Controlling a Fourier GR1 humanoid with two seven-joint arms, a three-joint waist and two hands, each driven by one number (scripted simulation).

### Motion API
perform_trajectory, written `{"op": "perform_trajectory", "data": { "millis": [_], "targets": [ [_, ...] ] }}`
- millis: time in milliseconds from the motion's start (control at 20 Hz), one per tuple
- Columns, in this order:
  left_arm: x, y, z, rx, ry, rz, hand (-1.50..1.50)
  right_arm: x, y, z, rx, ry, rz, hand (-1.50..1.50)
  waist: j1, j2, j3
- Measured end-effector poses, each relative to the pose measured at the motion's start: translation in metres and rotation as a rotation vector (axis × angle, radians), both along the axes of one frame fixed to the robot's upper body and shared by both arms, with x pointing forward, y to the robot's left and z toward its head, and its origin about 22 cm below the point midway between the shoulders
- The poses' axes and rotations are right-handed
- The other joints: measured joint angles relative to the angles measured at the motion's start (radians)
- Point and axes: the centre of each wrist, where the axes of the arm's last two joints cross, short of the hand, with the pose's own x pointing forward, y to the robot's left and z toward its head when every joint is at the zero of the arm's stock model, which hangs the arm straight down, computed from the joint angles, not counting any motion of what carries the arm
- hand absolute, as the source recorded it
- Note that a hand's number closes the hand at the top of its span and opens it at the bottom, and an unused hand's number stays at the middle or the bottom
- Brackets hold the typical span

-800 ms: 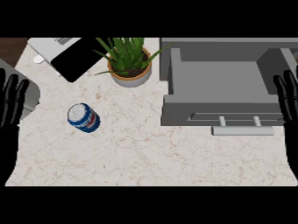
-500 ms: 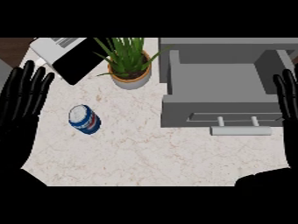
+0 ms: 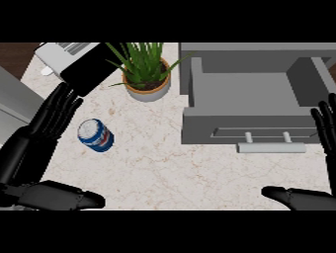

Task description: Pick up the can, place it into the drawer and close the drawer

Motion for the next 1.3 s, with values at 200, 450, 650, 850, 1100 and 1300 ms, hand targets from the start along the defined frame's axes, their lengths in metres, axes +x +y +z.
{"op": "perform_trajectory", "data": {
  "millis": [200,450,650,850,1100,1300],
  "targets": [
    [0.004,0.001,0.003,-0.002,0.025,0.008,-1.5,-0.005,-0.005,-0.005,0.001,0.023,-0.009,-1.5,0.002,-0.001,0.0],
    [0.003,0.008,0.004,-0.028,0.059,0.031,-1.5,-0.02,-0.012,-0.017,0.001,0.034,-0.009,-1.5,0.002,-0.001,0.0],
    [0.008,0.014,0.0,-0.03,0.087,0.057,-1.5,-0.03,-0.019,-0.027,-0.004,0.034,-0.015,-1.5,0.001,-0.001,0.0],
    [0.014,0.022,-0.007,-0.028,0.096,0.074,-1.5,-0.027,-0.025,-0.03,-0.007,0.038,-0.012,-1.5,0.002,-0.001,0.0],
    [0.025,0.023,-0.018,-0.026,0.1,0.081,-1.5,-0.032,-0.024,-0.025,-0.002,0.035,-0.013,-1.5,0.001,-0.001,0.0],
    [0.035,0.025,-0.033,-0.017,0.105,0.084,-1.5,-0.035,-0.031,-0.035,-0.006,0.039,-0.014,-1.5,0.001,-0.001,0.0]
  ]
}}
